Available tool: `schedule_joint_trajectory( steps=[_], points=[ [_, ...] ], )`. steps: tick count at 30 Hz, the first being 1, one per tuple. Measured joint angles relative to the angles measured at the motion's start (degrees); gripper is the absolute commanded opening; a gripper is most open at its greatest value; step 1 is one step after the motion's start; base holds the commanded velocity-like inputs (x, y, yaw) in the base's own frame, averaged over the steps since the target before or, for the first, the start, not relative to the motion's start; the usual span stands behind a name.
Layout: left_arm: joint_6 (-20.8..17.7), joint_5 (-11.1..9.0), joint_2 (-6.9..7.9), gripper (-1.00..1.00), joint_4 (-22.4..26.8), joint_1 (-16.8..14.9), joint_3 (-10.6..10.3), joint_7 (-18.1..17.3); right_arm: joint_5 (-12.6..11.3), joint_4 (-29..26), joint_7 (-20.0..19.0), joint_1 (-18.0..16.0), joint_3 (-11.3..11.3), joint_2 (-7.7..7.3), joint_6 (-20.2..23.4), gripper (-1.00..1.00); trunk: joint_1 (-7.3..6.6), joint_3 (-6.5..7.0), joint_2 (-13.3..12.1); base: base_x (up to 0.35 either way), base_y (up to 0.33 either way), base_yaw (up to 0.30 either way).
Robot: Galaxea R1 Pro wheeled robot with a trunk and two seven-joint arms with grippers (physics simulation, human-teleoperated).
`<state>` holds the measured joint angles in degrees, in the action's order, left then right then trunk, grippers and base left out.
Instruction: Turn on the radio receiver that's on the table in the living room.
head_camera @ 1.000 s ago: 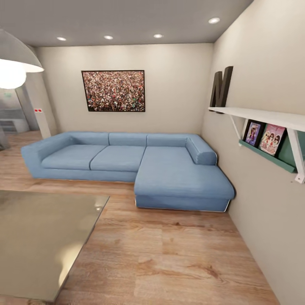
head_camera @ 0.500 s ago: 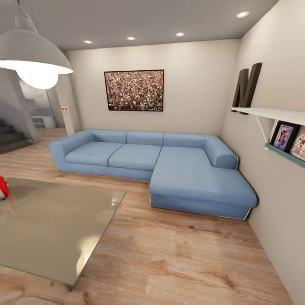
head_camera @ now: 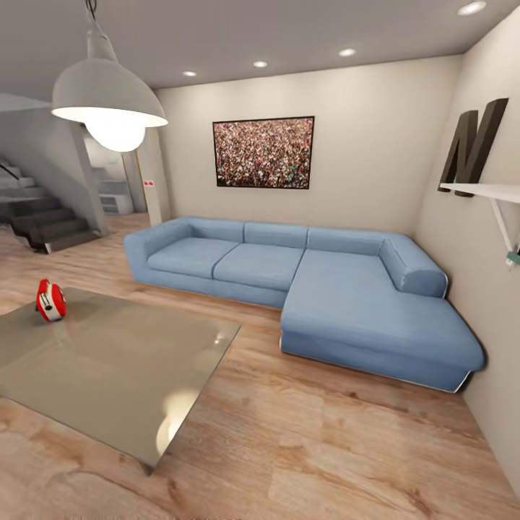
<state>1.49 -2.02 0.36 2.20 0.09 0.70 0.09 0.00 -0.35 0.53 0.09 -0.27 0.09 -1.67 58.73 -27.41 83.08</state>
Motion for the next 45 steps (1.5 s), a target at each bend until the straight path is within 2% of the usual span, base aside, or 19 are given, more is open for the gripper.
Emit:
schedule_joint_trajectory(
  steps=[45],
  points=[
    [0.0, 0.0, 0.01, 1.0, 0.0, 0.0, -0.1, 0.0, 0.0, 0.0, 0.0, 0.0, 0.0, -0.05, -0.1, 1.0, 0.0, -0.9, 0.0, 0.0, 0.0, 0.27]
  ],
)
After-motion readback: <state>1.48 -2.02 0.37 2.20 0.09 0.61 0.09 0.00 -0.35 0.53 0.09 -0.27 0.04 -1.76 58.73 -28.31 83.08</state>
